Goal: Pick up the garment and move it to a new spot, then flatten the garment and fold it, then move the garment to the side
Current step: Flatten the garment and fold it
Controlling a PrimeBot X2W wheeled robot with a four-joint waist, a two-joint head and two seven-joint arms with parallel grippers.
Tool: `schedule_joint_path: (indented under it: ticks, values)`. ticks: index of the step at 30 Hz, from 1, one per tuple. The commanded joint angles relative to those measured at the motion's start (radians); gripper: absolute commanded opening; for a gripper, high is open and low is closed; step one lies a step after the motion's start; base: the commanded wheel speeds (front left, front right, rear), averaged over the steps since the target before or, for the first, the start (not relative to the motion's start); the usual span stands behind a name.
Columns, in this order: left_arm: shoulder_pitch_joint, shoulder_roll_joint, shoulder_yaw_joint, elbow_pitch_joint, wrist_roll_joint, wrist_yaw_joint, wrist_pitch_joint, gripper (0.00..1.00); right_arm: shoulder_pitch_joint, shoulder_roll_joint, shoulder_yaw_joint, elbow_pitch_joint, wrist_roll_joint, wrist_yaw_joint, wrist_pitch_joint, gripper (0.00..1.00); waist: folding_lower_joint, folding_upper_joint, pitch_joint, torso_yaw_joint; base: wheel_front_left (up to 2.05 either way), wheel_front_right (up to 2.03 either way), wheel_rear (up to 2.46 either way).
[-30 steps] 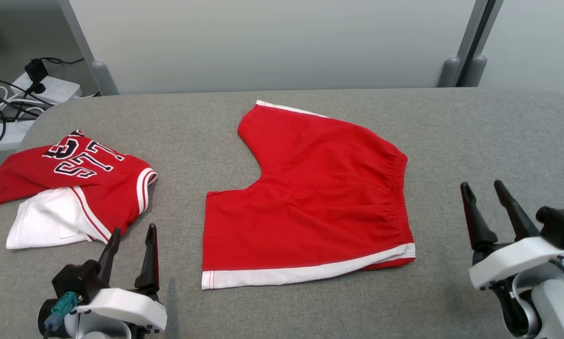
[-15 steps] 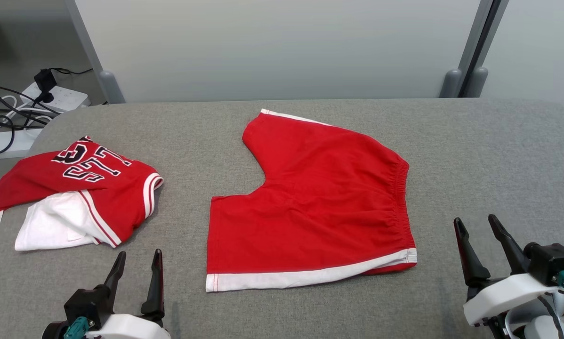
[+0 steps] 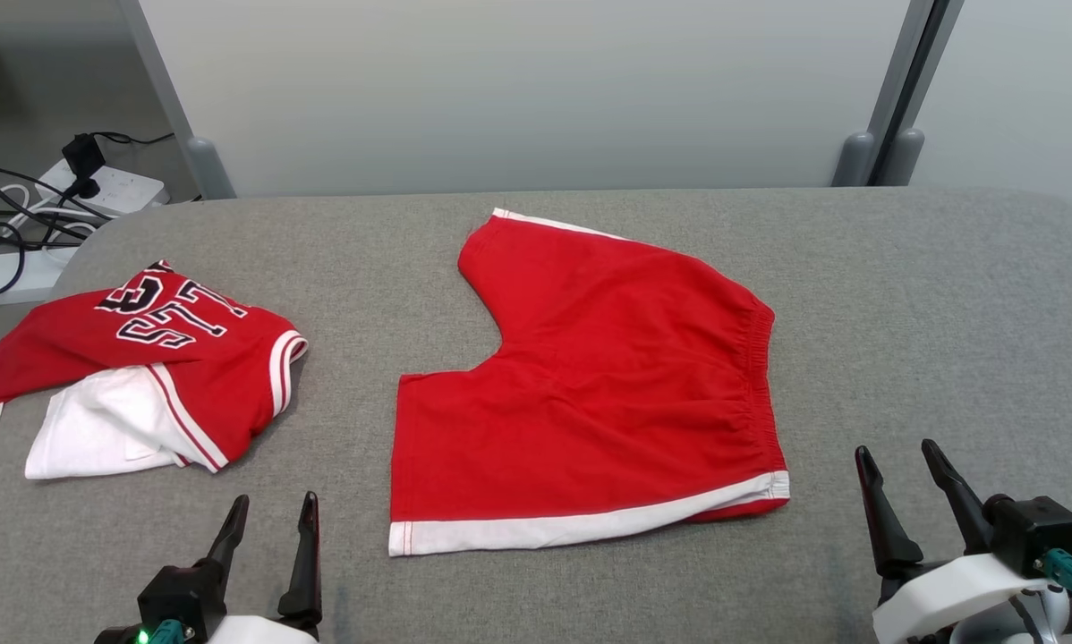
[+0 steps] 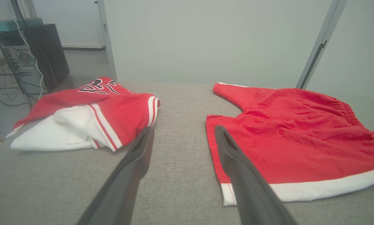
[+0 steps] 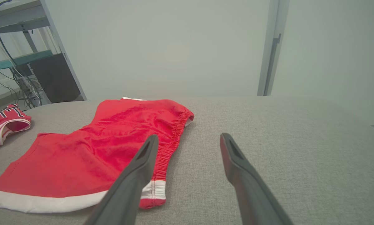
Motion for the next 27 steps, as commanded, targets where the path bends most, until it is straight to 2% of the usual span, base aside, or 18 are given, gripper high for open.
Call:
schedule_joint_path:
  ticks: [1, 10, 27]
  values:
    - [-0.023, 0.007, 0.026, -0.03, 0.005, 0.011, -0.01, 1.0, -0.02, -0.006, 0.023, -0.023, -0.004, 0.001, -0.013, 1.0, 0.0, -0.0001, 0.002, -0.001, 0.0, 0.0, 0.0]
    - [-0.032, 0.007, 0.015, -0.026, -0.001, 0.006, -0.01, 1.0, -0.028, -0.011, 0.032, 0.001, 0.002, 0.001, -0.013, 1.0, 0.0, -0.0001, 0.012, 0.005, 0.0, 0.0, 0.0]
    - [-0.08, 0.007, -0.073, 0.013, -0.026, -0.025, -0.01, 1.0, -0.119, -0.003, 0.089, 0.176, 0.009, 0.001, -0.013, 1.0, 0.0, -0.0001, 0.115, 0.059, 0.0, 0.0, 0.0]
